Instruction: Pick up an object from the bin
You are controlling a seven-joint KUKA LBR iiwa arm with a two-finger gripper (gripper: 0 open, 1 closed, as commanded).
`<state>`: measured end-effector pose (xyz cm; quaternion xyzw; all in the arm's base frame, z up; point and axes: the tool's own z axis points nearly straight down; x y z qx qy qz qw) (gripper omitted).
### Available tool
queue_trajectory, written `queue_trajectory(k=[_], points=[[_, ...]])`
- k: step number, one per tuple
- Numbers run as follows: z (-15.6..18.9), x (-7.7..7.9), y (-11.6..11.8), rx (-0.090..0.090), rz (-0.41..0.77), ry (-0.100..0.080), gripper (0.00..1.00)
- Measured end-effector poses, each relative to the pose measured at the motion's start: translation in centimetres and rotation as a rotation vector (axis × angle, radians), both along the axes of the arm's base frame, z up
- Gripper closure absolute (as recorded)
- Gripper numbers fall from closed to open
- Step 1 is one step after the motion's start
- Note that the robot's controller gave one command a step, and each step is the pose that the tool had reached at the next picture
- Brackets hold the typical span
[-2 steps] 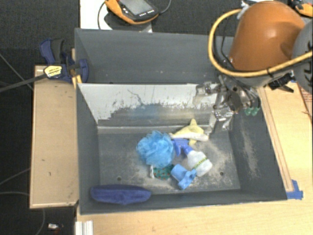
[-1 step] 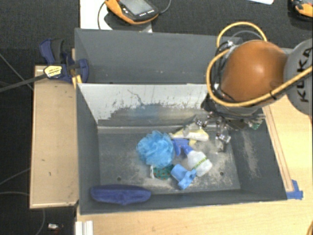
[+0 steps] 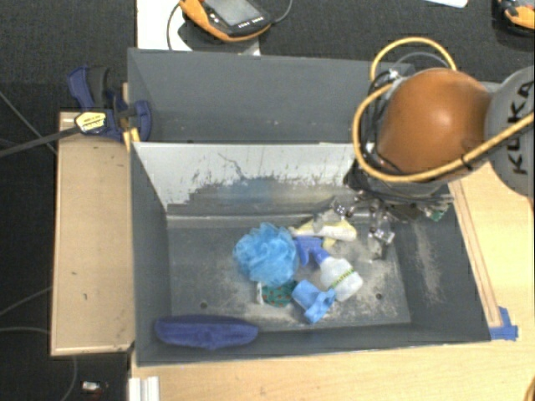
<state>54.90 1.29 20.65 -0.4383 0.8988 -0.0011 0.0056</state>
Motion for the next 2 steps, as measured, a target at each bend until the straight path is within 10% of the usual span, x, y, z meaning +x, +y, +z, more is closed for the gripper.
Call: queue_trajectory(k=[1,2], points=[[-2.9,-0.3,0.2,-0.004,0.227,-0.008,0.00],[-12.8,-1.7,2.5,-0.004,0.465,-0.003,1.00]])
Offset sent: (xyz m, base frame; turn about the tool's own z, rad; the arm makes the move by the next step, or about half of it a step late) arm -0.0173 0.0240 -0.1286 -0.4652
